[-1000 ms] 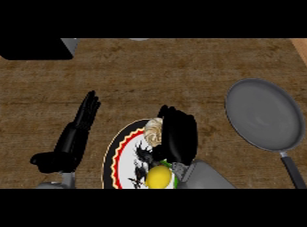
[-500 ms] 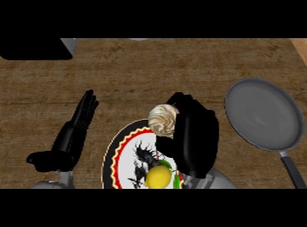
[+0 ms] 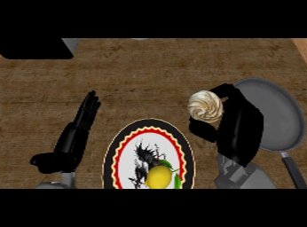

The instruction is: Pick the cupcake from the plate and place it in the pan

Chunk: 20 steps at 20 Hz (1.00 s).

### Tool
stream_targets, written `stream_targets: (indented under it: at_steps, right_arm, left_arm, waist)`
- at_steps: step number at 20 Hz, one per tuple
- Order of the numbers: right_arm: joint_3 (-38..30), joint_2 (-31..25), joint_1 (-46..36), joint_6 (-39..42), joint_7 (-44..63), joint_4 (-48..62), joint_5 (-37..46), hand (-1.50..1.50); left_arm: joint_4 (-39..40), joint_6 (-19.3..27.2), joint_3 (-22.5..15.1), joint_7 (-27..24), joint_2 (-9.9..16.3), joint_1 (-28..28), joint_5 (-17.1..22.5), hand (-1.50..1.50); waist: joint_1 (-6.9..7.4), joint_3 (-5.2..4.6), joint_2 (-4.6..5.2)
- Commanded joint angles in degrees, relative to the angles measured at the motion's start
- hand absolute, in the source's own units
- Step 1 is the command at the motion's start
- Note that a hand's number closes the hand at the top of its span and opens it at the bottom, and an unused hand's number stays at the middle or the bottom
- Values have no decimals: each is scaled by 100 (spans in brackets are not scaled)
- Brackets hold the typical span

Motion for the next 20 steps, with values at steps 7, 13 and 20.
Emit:
stream_targets:
  at_steps: [7,13,20]
  right_arm:
    - [-1644,-1258,518,-1649,-1318,1045,-280,150]
    - [-2530,-1407,-209,-3013,-2412,2706,-1552,150]
    - [-3158,-1927,-981,-3290,-4201,4486,-3037,150]
  left_arm:
    - [-43,27,46,16,-19,-1,-62,0]
    - [29,-103,160,169,22,-245,35,0]
    - [477,-113,251,-22,-105,-494,-14,0]
  waist:
    - [26,3,12]
    - [81,5,28]
    - [72,2,23]
